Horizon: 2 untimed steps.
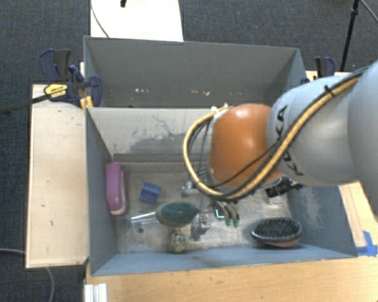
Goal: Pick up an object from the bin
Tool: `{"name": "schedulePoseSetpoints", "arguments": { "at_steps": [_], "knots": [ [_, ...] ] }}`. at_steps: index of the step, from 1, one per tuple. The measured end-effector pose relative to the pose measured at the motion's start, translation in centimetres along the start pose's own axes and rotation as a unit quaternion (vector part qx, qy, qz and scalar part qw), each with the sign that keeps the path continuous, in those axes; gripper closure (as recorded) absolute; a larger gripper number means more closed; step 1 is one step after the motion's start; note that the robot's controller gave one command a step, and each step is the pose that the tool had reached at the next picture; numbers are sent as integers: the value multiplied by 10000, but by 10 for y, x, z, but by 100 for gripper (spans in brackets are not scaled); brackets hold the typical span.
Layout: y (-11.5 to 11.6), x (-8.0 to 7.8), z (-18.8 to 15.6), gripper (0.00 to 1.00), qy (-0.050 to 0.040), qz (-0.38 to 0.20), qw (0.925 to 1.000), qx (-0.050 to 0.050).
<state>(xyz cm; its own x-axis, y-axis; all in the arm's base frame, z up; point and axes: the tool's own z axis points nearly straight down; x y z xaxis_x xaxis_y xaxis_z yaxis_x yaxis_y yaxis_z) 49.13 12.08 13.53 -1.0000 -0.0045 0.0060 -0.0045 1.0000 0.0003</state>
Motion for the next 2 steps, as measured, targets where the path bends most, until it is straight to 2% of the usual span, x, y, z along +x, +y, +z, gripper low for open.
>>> {"name": "schedulePoseSetpoints", "arguments": {
  "at_steps": [1,2],
  "knots": [
    [-12,-25,65,0,-58,-566,9984,-3],
    [-11,-27,61,100,-87,-539,9985,-8]
  ]
}}
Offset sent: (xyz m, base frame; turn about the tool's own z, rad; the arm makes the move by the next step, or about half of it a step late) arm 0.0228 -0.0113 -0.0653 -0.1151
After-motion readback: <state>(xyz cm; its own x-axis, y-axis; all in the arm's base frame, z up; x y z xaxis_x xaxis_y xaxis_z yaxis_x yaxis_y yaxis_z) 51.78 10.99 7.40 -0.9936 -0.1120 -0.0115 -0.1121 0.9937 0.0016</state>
